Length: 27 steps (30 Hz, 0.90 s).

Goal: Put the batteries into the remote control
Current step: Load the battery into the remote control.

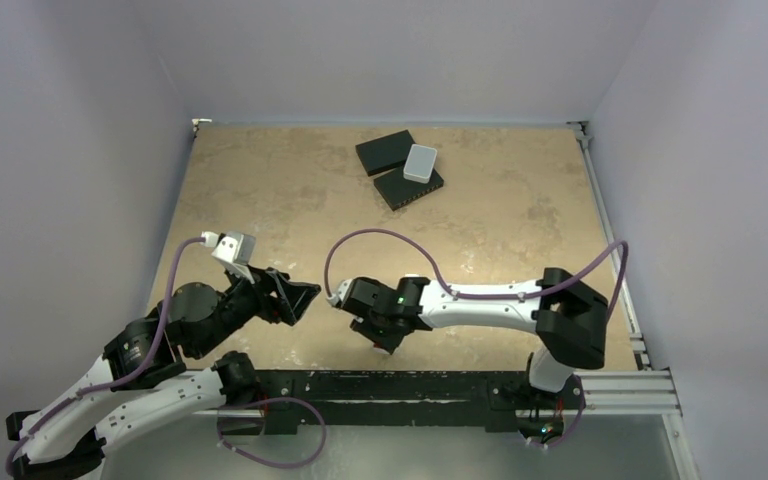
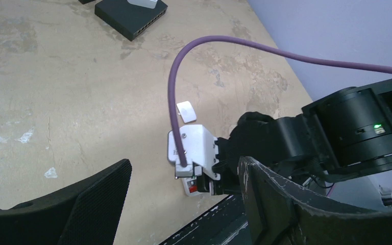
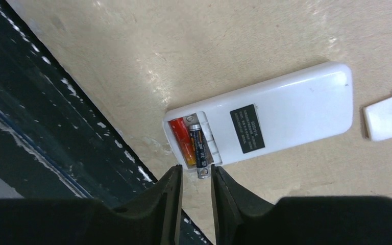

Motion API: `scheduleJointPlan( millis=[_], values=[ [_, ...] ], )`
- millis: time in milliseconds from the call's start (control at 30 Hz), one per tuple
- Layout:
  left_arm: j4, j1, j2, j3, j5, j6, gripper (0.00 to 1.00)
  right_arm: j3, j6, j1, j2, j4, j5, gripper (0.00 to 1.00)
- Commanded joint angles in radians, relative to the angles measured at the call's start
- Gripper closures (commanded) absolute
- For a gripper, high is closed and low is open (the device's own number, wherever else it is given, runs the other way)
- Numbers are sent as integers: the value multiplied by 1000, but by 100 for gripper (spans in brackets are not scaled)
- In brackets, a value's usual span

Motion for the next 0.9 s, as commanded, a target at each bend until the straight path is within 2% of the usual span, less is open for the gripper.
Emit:
scheduleJointPlan(
  millis=[0, 233, 400, 500, 867],
  values=[
    [13, 4, 11, -4, -8, 12, 23, -12, 107, 0, -113, 19, 54, 64],
    [12, 4, 42, -4, -2, -18, 25, -77, 291, 0, -215, 24, 147, 58],
    [31, 4, 101, -38, 33, -87, 27, -154, 397, -1, -303, 62, 204, 59],
    [71, 4, 132, -88, 71, -138, 27, -202, 468, -7, -357, 83, 230, 59],
    [301, 4, 275, -291, 207, -275, 28, -363, 647, -41, -494, 218, 176, 63]
  ],
)
